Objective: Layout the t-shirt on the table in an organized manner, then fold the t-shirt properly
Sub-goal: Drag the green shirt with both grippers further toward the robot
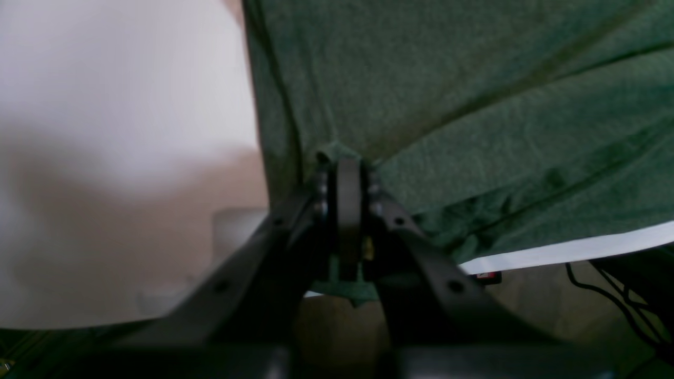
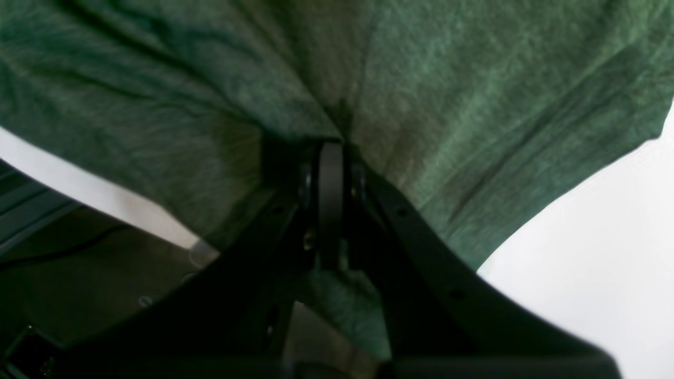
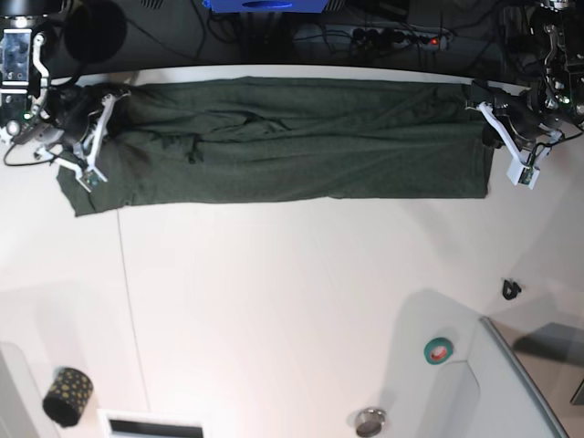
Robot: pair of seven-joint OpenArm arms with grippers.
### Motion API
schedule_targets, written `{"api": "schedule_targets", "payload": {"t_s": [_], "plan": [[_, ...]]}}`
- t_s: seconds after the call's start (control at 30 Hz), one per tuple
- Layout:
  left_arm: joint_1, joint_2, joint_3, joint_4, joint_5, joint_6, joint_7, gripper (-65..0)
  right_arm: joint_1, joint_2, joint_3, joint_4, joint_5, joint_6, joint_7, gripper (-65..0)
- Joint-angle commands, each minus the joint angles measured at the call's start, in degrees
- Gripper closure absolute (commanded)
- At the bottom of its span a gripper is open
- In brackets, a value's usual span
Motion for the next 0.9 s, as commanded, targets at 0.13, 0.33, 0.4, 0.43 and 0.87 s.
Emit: {"api": "schedule_targets", "payload": {"t_s": [0.13, 0.33, 0.4, 0.43, 0.87], "plan": [[0.0, -0.9, -0.4, 0.9, 0.0, -0.1, -0.7, 0.0, 0.5, -0.4, 4.8, 1.4, 0.4, 0.0, 0.7, -27.2], [0.0, -0.9, -1.1, 0.9, 0.0, -0.1, -0.7, -16.0, 0.6, -0.1, 7.4, 2.1, 0.4, 0.0, 0.8, -30.5], [0.0, -1.2, -1.1, 0.9, -0.1, 0.0, -0.5, -23.2, 0.3, -0.3, 9.5, 4.3, 0.4, 0.0, 0.8, -30.5], [0.0, -1.3, -1.2, 0.9, -0.1, 0.0, -0.5, -26.2, 0.2, -0.4, 10.8, 5.6, 0.4, 0.0, 0.7, -30.5], [1.4, -0.9, -16.3, 1.0, -0.4, 0.0, -0.4, -35.2, -6.0, -0.5, 15.4, 18.0, 0.4, 0.0, -3.2, -30.5]]}}
